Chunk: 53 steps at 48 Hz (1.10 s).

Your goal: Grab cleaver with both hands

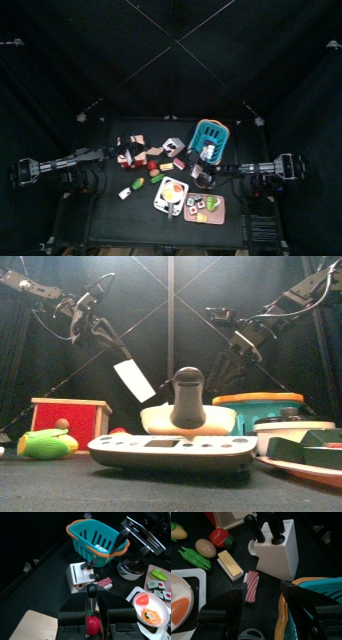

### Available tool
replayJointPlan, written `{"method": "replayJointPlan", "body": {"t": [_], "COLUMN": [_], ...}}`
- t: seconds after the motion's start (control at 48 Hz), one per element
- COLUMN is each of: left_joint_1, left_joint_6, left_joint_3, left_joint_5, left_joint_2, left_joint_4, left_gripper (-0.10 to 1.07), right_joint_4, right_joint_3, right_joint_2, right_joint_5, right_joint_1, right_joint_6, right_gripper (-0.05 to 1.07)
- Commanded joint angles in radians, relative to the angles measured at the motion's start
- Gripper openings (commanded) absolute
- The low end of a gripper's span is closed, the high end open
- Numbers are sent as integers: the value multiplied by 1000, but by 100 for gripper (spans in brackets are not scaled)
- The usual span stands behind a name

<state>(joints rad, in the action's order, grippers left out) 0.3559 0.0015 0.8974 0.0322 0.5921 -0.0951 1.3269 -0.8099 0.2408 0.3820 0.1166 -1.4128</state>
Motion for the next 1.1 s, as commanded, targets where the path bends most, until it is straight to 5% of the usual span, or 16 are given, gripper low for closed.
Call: {"method": "replayJointPlan", "body": {"t": [0.0, 0.188, 0.479, 0.833, 1.083], "left_joint_1": [-52, -190, -299, -354, -376], "left_joint_6": [0, 6, 8, 6, 9], "left_joint_3": [-6, 14, 49, -20, -123], "left_joint_5": [-28, -161, -500, -856, -887], "left_joint_2": [3, -3, -114, -408, -569], "left_joint_4": [14, 49, 106, 198, 224], "left_gripper": [43, 44, 44, 44, 44], "right_joint_4": [18, 29, 41, -75, -169], "right_joint_3": [17, -34, -118, -146, -178], "right_joint_2": [37, 179, 428, 431, 411], "right_joint_5": [-2, 2, -14, -15, -14], "right_joint_1": [-5, -121, -345, -370, -367], "right_joint_6": [2, 2, 0, -2, -2], "right_gripper": [89, 89, 89, 89, 89]}}
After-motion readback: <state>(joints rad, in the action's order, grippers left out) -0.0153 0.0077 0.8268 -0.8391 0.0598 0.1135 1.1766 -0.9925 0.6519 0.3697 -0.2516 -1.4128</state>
